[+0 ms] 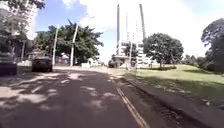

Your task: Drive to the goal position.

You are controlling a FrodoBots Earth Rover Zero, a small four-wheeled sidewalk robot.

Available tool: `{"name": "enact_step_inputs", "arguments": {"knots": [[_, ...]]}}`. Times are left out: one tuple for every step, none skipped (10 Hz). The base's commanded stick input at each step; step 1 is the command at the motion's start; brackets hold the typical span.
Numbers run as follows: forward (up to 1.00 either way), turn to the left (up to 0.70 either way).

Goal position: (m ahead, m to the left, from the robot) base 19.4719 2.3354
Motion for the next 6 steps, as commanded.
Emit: {"name": "enact_step_inputs", "arguments": {"knots": [[0.7,0.0],[0.7,0.0],[0.7,0.0],[0.7,0.0],[0.7,0.0],[0.7,0.0]]}}
